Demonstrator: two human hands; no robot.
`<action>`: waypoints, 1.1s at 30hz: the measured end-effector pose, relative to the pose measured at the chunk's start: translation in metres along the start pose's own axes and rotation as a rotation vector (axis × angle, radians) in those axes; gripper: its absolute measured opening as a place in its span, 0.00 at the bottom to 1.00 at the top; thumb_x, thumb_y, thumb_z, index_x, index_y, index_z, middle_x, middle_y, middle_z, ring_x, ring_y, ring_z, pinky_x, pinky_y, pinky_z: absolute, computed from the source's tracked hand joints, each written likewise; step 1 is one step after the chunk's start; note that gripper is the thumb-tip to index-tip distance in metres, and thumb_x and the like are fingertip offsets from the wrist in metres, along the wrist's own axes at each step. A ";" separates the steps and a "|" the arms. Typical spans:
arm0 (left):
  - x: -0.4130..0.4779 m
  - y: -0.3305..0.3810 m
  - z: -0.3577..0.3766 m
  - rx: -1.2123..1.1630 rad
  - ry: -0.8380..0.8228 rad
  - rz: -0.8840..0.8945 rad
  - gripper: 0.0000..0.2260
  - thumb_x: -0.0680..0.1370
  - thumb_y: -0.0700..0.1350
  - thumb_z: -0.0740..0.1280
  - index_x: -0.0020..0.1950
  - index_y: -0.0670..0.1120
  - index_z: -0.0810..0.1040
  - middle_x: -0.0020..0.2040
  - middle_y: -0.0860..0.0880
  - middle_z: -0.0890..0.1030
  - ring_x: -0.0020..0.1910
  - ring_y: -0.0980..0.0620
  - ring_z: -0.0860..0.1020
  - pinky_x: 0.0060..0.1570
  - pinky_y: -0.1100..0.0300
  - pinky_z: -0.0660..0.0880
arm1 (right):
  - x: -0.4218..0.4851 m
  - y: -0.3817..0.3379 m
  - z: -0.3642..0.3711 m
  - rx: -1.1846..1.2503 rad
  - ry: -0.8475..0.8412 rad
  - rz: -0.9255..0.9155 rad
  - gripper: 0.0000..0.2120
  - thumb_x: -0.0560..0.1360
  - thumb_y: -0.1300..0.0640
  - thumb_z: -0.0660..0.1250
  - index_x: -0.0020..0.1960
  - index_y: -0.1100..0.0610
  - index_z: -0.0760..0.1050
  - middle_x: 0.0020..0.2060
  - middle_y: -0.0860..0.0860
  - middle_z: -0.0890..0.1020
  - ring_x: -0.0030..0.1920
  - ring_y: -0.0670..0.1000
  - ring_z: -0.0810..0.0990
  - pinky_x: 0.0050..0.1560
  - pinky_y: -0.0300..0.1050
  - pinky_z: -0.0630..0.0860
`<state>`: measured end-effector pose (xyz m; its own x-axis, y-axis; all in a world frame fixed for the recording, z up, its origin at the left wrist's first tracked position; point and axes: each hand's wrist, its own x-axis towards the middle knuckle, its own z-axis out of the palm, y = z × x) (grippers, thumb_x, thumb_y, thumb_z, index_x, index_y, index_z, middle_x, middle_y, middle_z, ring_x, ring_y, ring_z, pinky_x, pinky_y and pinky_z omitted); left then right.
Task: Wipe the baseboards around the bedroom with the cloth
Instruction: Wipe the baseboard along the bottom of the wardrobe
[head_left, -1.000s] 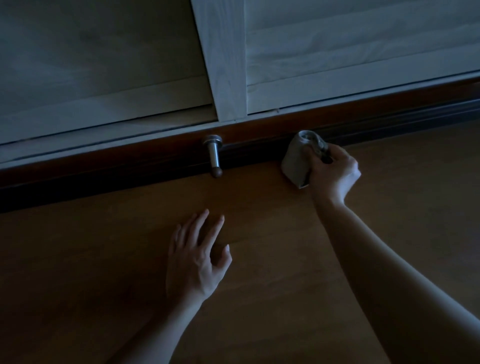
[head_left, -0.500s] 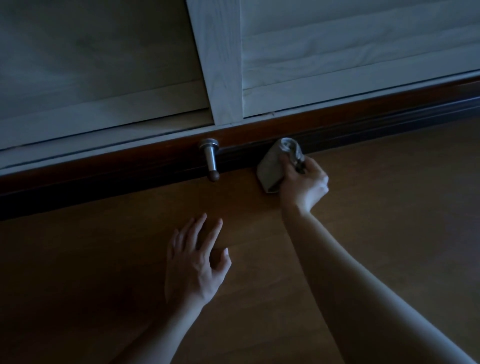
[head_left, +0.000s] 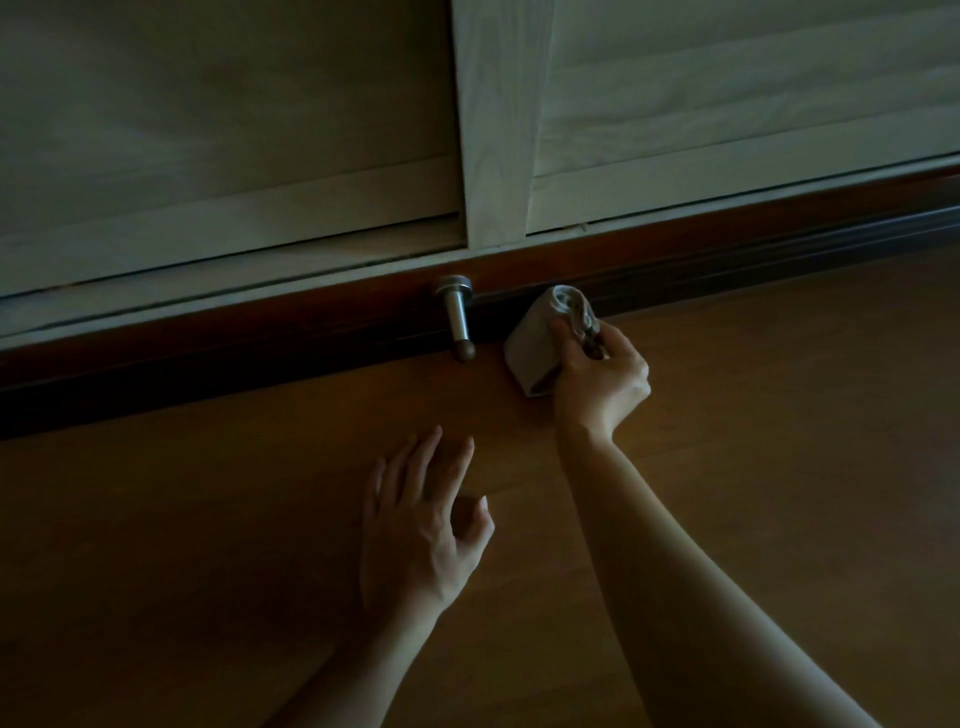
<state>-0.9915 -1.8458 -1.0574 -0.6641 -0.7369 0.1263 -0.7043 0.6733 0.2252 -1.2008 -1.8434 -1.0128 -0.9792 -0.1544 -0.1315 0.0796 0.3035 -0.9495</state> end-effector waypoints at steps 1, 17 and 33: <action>0.000 -0.001 0.000 0.000 0.004 0.004 0.26 0.77 0.61 0.60 0.75 0.55 0.73 0.76 0.47 0.70 0.75 0.46 0.66 0.75 0.41 0.62 | -0.002 0.000 0.001 -0.003 0.016 -0.008 0.11 0.73 0.50 0.76 0.52 0.54 0.84 0.45 0.44 0.84 0.47 0.40 0.82 0.46 0.31 0.78; 0.000 -0.004 0.000 -0.043 0.017 0.004 0.26 0.77 0.60 0.61 0.74 0.55 0.74 0.75 0.47 0.71 0.73 0.46 0.69 0.74 0.42 0.63 | -0.027 0.002 0.017 -0.239 -0.340 -0.356 0.09 0.78 0.50 0.71 0.54 0.55 0.80 0.46 0.46 0.80 0.43 0.38 0.76 0.43 0.26 0.71; 0.032 0.048 0.008 0.001 -0.116 0.127 0.28 0.77 0.64 0.58 0.76 0.56 0.70 0.78 0.49 0.67 0.76 0.48 0.65 0.73 0.42 0.65 | 0.060 0.005 -0.051 -0.193 -0.105 -0.274 0.11 0.76 0.48 0.73 0.53 0.55 0.82 0.46 0.46 0.84 0.45 0.43 0.81 0.46 0.38 0.78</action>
<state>-1.0491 -1.8365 -1.0498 -0.7723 -0.6339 0.0409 -0.6130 0.7606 0.2138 -1.2685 -1.8027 -1.0112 -0.9341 -0.3474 0.0825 -0.2298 0.4082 -0.8835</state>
